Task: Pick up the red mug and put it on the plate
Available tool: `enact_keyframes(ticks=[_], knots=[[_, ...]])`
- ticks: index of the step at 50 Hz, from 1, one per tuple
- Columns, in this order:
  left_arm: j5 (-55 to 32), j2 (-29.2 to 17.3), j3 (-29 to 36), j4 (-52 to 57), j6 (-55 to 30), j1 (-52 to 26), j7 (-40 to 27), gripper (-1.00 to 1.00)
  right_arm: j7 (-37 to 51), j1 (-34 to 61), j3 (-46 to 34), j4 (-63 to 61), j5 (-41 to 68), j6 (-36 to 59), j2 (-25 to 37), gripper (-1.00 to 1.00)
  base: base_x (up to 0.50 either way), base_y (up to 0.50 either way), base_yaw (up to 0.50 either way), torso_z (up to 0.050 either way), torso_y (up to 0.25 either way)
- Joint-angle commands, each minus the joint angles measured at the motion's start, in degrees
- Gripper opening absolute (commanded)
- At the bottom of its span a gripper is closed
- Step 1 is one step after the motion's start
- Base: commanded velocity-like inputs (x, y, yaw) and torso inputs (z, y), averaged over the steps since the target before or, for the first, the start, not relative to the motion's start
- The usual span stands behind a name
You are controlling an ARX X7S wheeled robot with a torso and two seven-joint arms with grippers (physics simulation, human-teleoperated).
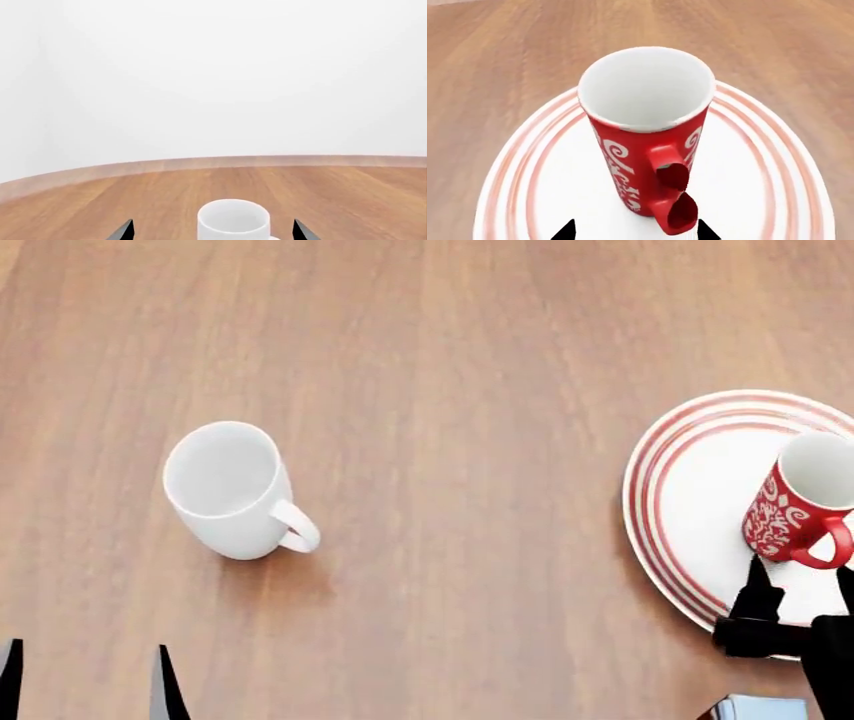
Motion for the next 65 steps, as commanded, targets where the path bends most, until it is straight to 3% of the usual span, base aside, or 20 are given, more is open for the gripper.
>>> enact_keyframes(ticks=[1,26,28,32,39,48,65], knots=[[0.06,0.05,0.03,-0.31,0.59,-0.11,0.08,1.0,-1.78,-1.53,-0.35,0.22,0.4,1.28,0.09,1.0,0.0,0.0,0.0,0.0,0.0],[0.63,0.32,-0.28,-1.11,2.04,-0.3,-0.04,1.0,-7.98,-1.47,6.5,-0.04,2.92,-2.57,3.8,1.0,0.0,0.0,0.0,0.0,0.0],[0.6,0.34,-0.27,-1.19,2.2,-0.33,-0.03,1.0,-8.57,-3.33,7.11,-5.7,3.85,0.46,3.27,1.0,0.0,0.0,0.0,0.0,0.0],[0.65,0.39,-0.31,-1.31,2.42,-0.36,-0.04,1.0,-8.38,-12.05,9.2,-30.64,6.8,15.08,0.2,1.0,0.0,0.0,0.0,0.0,0.0],[0.63,0.44,-0.39,-1.34,2.52,-0.35,0.06,1.0,-8.62,-16.9,10.74,-48.47,9.91,25.27,-1.36,1.0,0.0,0.0,0.0,0.0,0.0],[0.64,0.48,-0.44,-1.4,2.63,-0.35,0.09,1.0,-9.69,-19.44,11.14,-60.22,12.76,30.95,-2.33,1.0,0.0,0.0,0.0,0.0,0.0],[0.74,0.62,-0.59,-1.72,3.17,-0.41,0.1,1.0,-12.36,-21.58,11.34,-69.77,16.48,32.24,-3.16,1.0,0.0,0.0,0.0,0.0,0.0]])
